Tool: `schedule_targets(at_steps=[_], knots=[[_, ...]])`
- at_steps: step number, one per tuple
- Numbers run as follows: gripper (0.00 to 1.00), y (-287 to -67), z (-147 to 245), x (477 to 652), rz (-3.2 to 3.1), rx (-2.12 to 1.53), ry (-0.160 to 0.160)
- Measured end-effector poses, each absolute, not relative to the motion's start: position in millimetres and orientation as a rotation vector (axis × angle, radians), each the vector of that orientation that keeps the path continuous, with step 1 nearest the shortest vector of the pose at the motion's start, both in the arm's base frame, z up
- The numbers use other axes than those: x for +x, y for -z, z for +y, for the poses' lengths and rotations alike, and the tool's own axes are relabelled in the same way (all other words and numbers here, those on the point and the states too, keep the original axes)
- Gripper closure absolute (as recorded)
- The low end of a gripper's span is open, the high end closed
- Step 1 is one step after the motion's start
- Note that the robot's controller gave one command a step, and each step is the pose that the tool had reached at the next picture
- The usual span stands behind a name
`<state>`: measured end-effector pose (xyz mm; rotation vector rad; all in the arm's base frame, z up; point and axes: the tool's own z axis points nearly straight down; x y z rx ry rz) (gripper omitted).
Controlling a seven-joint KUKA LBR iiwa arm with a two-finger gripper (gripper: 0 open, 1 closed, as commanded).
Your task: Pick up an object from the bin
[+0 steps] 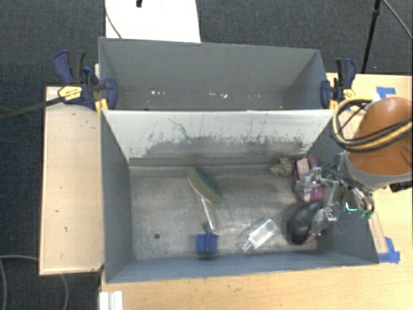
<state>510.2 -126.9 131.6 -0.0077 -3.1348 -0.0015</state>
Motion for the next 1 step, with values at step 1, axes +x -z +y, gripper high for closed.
schedule_targets(at_steps=[1], knots=[[0.0, -70.8, -150.9, 501.6, -3.116, 0.441, -0.002]])
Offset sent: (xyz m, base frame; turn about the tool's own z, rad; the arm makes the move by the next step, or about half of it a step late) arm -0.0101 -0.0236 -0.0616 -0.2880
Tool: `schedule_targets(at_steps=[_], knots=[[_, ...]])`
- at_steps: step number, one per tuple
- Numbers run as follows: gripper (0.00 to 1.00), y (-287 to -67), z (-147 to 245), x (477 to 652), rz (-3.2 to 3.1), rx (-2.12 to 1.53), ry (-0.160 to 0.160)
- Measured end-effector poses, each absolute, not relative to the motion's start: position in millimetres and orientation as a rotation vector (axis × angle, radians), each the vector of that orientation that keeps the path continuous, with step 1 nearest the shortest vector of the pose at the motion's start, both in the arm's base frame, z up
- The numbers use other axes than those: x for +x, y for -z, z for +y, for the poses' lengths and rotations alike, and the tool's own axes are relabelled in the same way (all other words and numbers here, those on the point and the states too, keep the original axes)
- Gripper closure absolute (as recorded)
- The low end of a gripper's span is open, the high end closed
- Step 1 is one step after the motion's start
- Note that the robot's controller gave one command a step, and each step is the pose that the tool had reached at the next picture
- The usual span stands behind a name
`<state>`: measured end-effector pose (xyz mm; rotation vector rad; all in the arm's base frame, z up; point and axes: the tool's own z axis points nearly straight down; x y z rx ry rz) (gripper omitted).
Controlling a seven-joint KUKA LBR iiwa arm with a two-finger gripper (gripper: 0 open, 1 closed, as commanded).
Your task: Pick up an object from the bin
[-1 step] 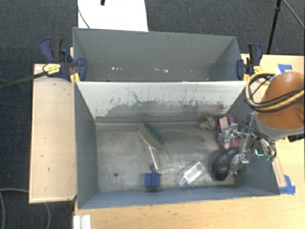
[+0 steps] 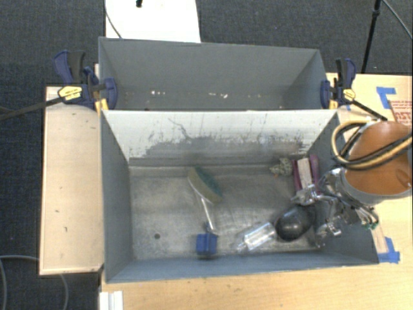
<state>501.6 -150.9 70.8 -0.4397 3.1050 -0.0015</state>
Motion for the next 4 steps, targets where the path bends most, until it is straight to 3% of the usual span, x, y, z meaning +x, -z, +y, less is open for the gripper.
schedule_targets(at_steps=[1, 2, 3, 4], knots=[[0.0, -101, -46, 477.2, 3.086, -0.589, -0.007], [0.0, -100, -26, 476.8, 3.044, -0.785, -0.002], [0.0, -73, -27, 484.8, 2.958, -1.016, 0.005], [0.0, -74, -26, 486.8, 2.962, -1.02, 0.002]])
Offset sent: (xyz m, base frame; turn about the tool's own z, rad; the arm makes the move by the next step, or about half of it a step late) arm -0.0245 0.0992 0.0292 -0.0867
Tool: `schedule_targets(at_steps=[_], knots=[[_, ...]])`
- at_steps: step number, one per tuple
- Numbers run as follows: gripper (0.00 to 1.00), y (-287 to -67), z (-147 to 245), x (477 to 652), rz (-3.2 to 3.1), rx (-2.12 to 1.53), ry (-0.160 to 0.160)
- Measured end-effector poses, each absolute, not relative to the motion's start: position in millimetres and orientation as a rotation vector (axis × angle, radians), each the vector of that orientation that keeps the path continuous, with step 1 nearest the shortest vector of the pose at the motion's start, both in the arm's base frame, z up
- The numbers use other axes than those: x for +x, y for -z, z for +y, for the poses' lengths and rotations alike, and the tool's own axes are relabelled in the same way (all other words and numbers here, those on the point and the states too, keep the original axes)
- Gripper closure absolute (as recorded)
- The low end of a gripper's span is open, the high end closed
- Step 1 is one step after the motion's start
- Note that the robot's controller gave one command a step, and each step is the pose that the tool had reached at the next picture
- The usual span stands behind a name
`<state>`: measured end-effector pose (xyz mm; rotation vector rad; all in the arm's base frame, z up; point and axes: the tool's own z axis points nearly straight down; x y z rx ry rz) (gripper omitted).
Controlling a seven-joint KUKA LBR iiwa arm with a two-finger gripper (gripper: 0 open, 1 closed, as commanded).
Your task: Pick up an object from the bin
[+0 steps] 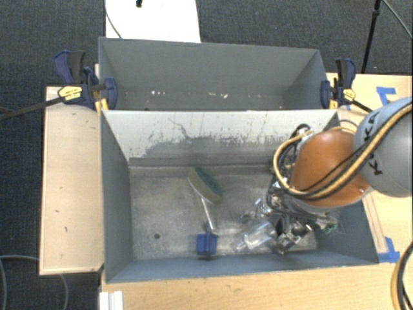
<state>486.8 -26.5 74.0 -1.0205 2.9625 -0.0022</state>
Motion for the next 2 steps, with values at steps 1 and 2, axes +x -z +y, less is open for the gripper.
schedule_targets(at_steps=[1, 2], knots=[[1.0, -75, -26, 487.4, 2.959, -1.023, 0.002], [1.0, -141, -26, 489.6, 2.963, -1.019, 0.004]])
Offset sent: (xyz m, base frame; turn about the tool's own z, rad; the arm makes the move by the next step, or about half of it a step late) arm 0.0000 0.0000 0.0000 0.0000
